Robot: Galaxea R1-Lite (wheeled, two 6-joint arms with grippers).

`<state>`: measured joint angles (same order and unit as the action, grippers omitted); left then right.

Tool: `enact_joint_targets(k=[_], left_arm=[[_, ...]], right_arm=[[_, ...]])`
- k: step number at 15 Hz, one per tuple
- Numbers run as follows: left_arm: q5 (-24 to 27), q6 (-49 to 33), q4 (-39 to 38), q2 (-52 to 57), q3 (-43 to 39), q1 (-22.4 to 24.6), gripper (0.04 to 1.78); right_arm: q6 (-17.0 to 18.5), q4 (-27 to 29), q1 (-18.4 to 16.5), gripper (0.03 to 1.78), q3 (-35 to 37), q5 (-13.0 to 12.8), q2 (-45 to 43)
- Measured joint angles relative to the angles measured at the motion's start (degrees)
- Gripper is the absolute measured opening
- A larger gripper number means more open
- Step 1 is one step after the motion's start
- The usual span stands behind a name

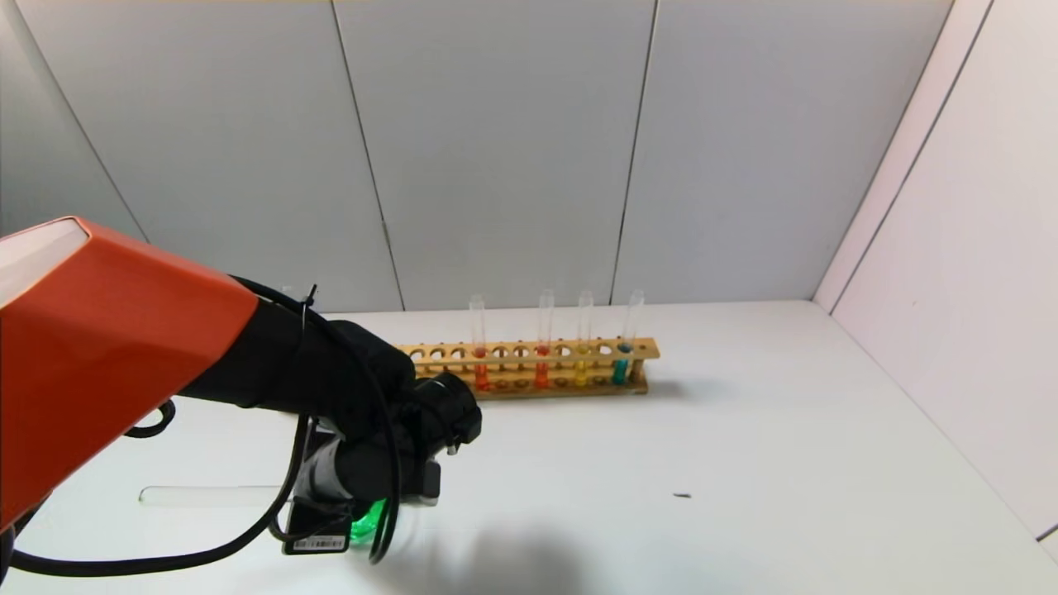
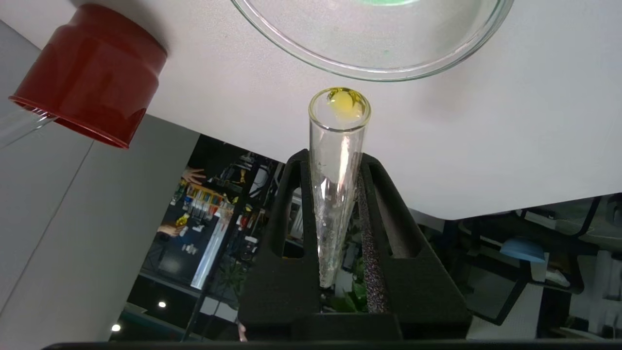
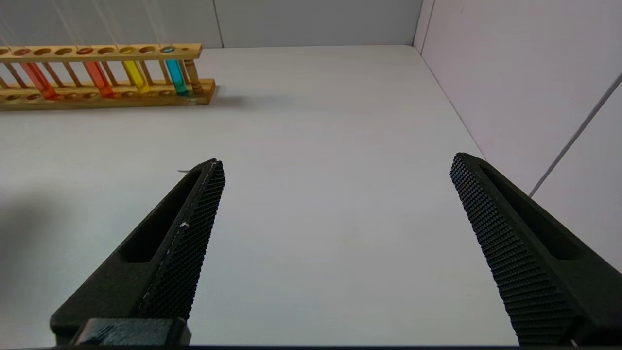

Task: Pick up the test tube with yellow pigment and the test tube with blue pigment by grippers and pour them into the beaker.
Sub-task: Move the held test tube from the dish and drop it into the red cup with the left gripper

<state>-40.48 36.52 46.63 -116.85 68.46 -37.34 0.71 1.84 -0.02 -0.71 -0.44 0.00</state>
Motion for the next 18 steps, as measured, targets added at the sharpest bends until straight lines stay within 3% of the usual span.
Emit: enact_joint_targets(k=[4,11,15,18], left_arm=[[6.39,-9.51,-0.68,2.96,0.61,2.17,0.3],[7.35,-33.85,-6.52,15.42,0.02,3.74,0.3],[7.56,-37.23,-15.18,21.42,-0.5,8.4,0.3],[10.97,-36.85,-21.19,24.06,-0.77,14.32,0.3]], right_arm=[[0.0,0.0,0.0,1.7,0.0,0.0,0.0],[-0.02,0.0,0.0,1.7,0.0,0.0,0.0],[-0.02,0.0,-0.02,1.7,0.0,0.0,0.0],[0.0,-0.02,0.0,1.7,0.0,0.0,0.0]])
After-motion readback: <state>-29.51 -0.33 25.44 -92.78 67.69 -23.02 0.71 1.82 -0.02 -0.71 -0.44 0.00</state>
